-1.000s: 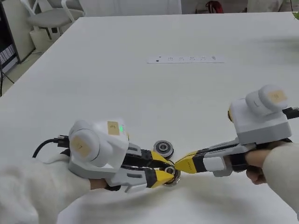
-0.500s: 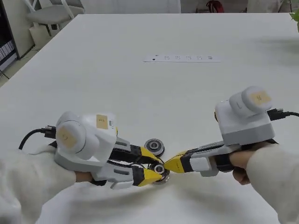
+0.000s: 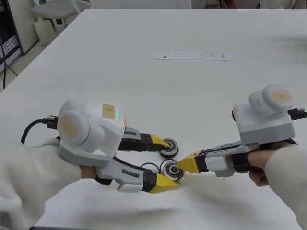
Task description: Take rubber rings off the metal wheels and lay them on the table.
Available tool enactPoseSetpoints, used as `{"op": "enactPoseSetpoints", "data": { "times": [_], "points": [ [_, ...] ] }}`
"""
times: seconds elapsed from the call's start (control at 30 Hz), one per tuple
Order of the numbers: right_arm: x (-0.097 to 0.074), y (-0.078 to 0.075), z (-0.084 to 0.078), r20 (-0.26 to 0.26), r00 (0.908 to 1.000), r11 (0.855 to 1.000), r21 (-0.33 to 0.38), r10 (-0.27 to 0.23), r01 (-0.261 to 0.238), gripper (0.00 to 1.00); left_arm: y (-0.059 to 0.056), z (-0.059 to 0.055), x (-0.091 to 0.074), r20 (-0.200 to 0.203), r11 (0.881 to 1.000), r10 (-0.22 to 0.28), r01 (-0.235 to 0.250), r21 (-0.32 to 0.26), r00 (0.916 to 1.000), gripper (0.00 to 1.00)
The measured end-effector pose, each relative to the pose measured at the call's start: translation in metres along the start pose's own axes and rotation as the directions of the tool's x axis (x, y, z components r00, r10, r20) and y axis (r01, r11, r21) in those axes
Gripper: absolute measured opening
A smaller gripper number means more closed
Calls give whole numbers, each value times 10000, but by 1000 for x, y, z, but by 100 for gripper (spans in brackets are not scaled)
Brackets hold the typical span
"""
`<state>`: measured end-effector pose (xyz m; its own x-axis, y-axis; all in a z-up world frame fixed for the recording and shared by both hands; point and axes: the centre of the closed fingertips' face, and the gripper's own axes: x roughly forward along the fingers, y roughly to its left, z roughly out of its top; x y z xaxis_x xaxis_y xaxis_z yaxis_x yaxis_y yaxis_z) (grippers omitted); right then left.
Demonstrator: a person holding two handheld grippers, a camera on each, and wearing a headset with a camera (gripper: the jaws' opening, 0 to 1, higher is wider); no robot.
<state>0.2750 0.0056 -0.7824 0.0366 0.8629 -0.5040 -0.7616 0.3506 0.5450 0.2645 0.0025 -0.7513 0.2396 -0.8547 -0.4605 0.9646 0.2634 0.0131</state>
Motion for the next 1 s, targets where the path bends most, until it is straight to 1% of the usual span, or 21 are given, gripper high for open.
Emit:
{"op": "enactPoseSetpoints", "data": {
  "times": [0.1,0.17,0.23,0.27,0.33,0.4,0.47,0.5,0.6,0.63,0.7,0.77,0.8,0.87,0.93,1.0],
  "points": [
    [-3,2,-1,-83,9999,9999,-92,-70,69,0,-1,9,-7,158,10000,-30,31,-14,9999,52],
    [-6,3,2,-35,9999,9999,-77,-151,151,0,0,15,-12,181,10000,49,-49,-13,9998,58],
    [-9,4,5,-13,9998,9997,-143,-202,202,0,0,21,-19,250,9999,125,-125,-9,9996,63],
    [-11,5,7,3,9997,9996,-172,-231,231,0,0,25,-22,352,9998,177,-179,35,9992,65],
    [-13,9,11,44,9997,9994,-236,-242,243,0,0,30,-31,479,9997,230,-232,42,9986,67],
    [-15,12,14,62,9997,9993,-292,-240,242,0,0,33,-41,515,9995,324,-326,34,9981,70],
    [-17,12,16,38,9993,9986,-399,-359,360,0,0,31,-50,500,9990,448,-451,54,9977,75],
    [-19,12,19,114,9987,9974,-505,-502,508,0,2,28,-55,415,9984,567,-568,19,9975,77],
    [-25,15,26,275,9980,9972,-455,-575,587,0,3,22,-66,293,9972,739,-737,-91,9968,83],
    [-27,17,28,338,9977,9971,-459,-591,606,0,4,21,-72,335,9961,846,-837,-268,9959,85],
    [-30,18,31,446,9968,9963,-505,-670,693,0,7,24,-81,579,9930,1060,-1027,-578,9927,90],
    [-34,17,33,517,9960,9964,-399,-726,747,0,9,23,-88,608,9914,1207,-1172,-581,9908,93],
    [-35,17,35,561,9956,9964,-368,-748,769,0,12,19,-92,536,9899,1327,-1296,-575,9897,93],
    [-38,17,39,686,9940,9957,-319,-850,873,0,14,15,-98,527,9877,1430,-1391,-714,9883,94],
    [-41,18,42,769,9930,9953,-275,-900,924,0,15,10,-104,531,9837,1592,-1538,-927,9858,99],
    [-44,20,46,863,9916,9948,-246,-964,988,0,14,5,-109,510,9828,1634,-1580,-959,9852,100]
  ]
}}
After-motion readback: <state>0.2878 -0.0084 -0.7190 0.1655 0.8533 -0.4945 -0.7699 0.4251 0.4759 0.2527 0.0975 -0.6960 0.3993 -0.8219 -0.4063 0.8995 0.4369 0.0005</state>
